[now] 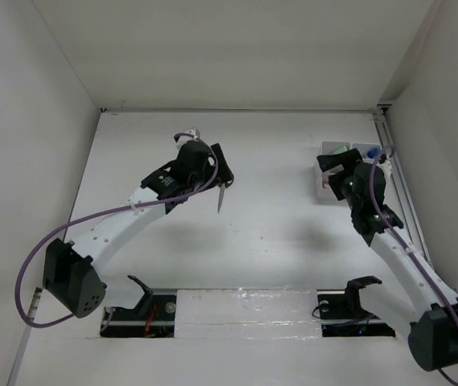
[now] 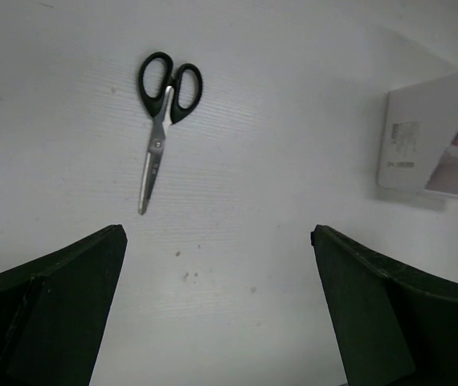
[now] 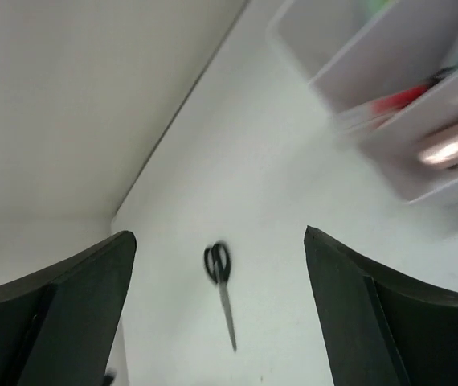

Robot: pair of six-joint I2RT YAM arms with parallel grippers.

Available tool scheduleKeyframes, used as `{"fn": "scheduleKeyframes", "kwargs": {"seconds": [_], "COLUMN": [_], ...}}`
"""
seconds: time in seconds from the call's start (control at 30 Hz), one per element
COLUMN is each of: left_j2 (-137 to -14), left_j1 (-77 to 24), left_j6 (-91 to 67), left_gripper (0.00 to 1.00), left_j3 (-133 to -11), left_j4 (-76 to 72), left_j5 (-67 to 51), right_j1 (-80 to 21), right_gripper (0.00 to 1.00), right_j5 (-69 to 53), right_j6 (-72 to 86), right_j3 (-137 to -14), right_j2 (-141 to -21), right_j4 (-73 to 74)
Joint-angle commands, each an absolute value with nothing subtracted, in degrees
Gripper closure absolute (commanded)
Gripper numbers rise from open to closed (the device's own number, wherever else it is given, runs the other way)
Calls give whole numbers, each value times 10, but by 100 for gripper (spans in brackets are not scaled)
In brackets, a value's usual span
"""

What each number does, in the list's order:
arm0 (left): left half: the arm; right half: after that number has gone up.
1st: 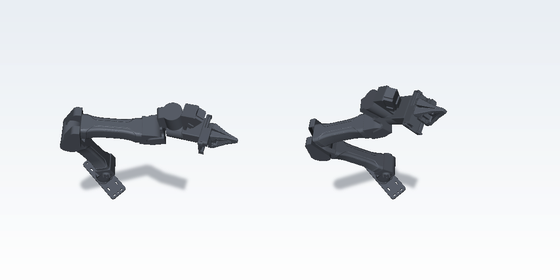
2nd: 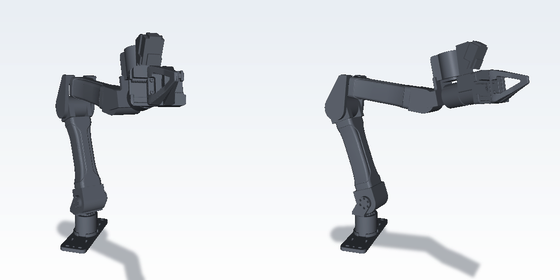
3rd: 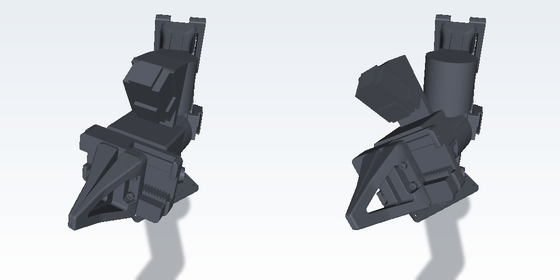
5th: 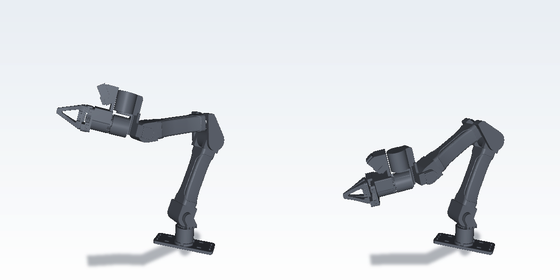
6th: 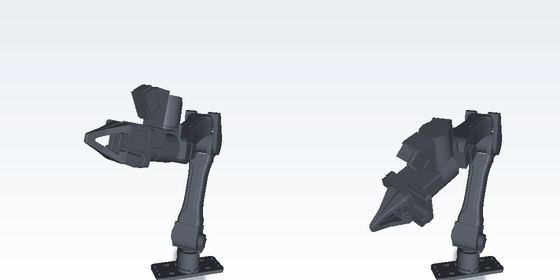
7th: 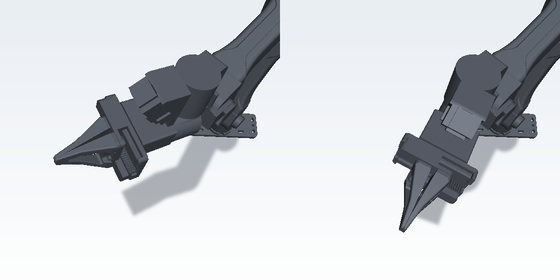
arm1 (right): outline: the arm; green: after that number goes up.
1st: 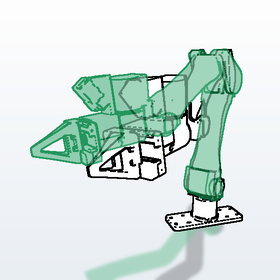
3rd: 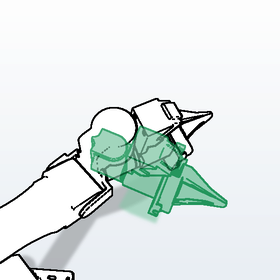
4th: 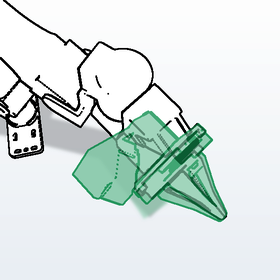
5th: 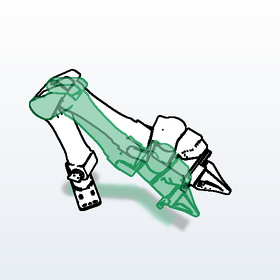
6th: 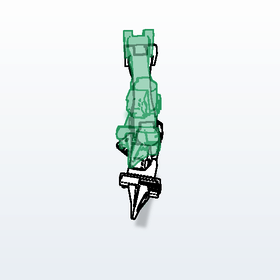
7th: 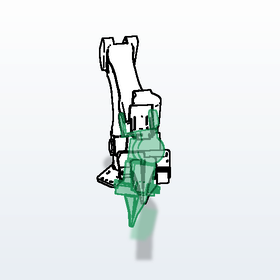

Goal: Sort the stationery into containers
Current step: Place the stapler in the storage box, then pick up the scissors from the center of the board.

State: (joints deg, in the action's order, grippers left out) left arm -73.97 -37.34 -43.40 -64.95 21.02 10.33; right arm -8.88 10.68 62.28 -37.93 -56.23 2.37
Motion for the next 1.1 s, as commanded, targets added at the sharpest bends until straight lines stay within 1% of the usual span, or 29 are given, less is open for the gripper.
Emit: {"fn": "scheduleKeyframes", "kwargs": {"seconds": [0.0, 0.03, 0.07, 0.1, 0.13, 0.27, 0.4, 0.47, 0.57, 0.6, 0.67, 0.77, 1.0, 1.07], "left_j2": [-787, -800, -825, -825, -854, -927, -1003, -1046, -1079, -1096, -1112, -1130, -1157, -1164], "left_j1": [-342, -326, -296, -295, -269, -263, -263, -263, -263, -263, -263, -263, -263, -263], "left_j6": [-394, -388, -366, -356, -345, -299, -266, -258, -250, -244, -243, -249, -266, -272], "left_gripper": [0, 0, 0, 0, 0, 0, 3, 8, 11, 15, 21, 28, 28, 33], "left_j3": [-659, -659, -659, -659, -665, -708, -755, -777, -804, -804, -820, -837, -842, -847], "left_j4": [204, 190, 177, 167, 159, 132, 124, 129, 129, 129, 134, 149, 154, 160], "left_j5": [166, 161, 138, 121, 105, 105, 82, 77, 64, 64, 64, 73, 89, 94], "right_j1": [-155, -196, -216, -234, -268, -315, -326, -326, -332, -332, -332, -332, -332, -332], "right_gripper": [8, 8, 8, 8, 8, 7, 7, 8, 8, 8, 8, 8, 8, 8], "right_j5": [99, 98, 98, 98, 98, 76, 14, -16, -27, -32, -33, -45, -50, -57], "right_j6": [540, 527, 498, 484, 472, 415, 391, 383, 383, 383, 383, 378, 378, 378], "right_j3": [-382, -382, -382, -382, -382, -389, -403, -396, -374, -374, -360, -360, -360, -360], "right_j2": [-506, -498, -479, -470, -462, -431, -423, -417, -392, -387, -376, -371, -371, -371], "right_j4": [-30, -30, -30, -30, -30, -8, 21, 32, 33, 33, 38, 38, 43, 43]}}
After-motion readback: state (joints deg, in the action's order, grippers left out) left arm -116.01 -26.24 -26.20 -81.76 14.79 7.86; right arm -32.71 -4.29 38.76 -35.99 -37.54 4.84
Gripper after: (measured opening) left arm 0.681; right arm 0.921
